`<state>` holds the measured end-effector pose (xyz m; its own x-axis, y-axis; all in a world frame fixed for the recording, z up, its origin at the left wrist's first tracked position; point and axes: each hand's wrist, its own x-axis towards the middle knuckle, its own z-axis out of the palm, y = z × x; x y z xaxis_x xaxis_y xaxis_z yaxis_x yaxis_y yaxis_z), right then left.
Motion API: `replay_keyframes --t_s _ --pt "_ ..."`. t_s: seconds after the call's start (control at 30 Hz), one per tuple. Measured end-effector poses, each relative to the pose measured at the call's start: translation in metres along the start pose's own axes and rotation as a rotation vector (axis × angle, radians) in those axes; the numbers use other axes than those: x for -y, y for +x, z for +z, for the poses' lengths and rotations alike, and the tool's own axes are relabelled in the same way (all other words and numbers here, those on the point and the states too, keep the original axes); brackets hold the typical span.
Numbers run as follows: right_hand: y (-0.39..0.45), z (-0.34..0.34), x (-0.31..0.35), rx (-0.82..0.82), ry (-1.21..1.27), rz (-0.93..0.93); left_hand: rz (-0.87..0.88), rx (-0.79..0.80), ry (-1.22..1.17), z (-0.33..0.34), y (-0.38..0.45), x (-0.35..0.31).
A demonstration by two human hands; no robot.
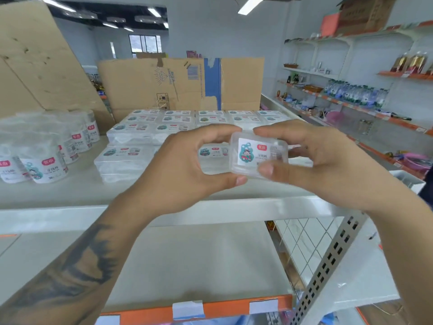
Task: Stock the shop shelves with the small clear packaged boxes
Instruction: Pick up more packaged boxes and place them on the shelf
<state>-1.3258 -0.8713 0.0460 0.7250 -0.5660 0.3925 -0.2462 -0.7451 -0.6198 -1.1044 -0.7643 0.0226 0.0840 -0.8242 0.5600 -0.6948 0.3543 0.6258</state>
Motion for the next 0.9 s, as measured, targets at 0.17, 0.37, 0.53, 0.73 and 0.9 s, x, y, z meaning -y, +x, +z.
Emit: replay_keyframes --t_s 0.17,0.37,0.53,0.73,0.9 --pt "-0.002 -0.011 0.009 0.036 -0.444 -0.076 -0.012 -0.058 0.058 0.017 -0.001 0.003" --pt "0.025 -0.015 0.0 0.027 -0.496 0.031 -0.019 -0.067 0.634 0.018 -0.006 0.018" --pt "0.057 -0.006 -0.019 0.071 -0.528 0.114 -0.167 0.056 0.794 0.021 -0.017 0.03" --pt "0.074 0.006 -0.035 0.034 -0.49 0.102 -0.159 0.067 0.838 0.023 -0.02 0.033" --pt "0.084 0.014 -0.043 -0.038 -0.48 0.113 -0.152 0.114 0.908 0.025 -0.021 0.035"
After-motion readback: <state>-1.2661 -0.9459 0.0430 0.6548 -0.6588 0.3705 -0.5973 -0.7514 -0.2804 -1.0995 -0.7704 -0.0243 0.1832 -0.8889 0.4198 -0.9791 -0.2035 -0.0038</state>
